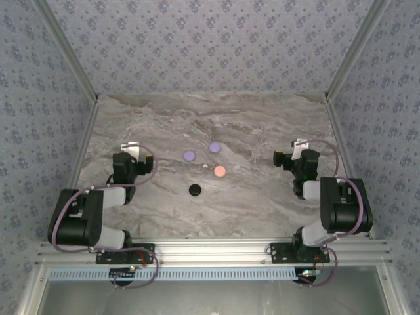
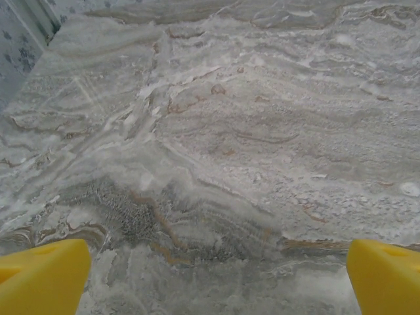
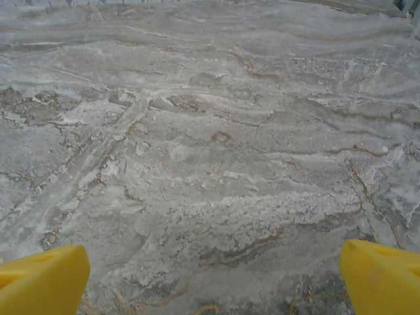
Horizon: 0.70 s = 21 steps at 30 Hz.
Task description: Insert wireless bluetooth earbuds into charging case
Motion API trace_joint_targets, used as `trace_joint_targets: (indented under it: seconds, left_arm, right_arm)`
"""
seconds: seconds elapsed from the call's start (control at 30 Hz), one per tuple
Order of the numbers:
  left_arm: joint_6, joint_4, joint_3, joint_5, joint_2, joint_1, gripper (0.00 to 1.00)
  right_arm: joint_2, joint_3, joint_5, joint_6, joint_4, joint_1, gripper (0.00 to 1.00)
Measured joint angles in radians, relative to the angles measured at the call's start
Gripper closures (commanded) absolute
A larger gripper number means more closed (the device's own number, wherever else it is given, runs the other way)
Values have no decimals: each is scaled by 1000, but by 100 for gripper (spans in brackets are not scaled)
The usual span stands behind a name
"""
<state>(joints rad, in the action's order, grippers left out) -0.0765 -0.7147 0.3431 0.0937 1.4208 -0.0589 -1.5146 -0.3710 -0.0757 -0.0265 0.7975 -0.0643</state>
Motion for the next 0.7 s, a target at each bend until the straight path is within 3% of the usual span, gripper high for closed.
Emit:
trace_joint_targets:
  seconds: [0.2,0.7]
  left_arm:
    - [64,-61,37,-84,116,98,1]
    - [90,-72,49,-101,117,102,1]
  right_arm:
    - [0,0,9,0,-1,7,0]
    - [0,0,19,0,-1,13,0]
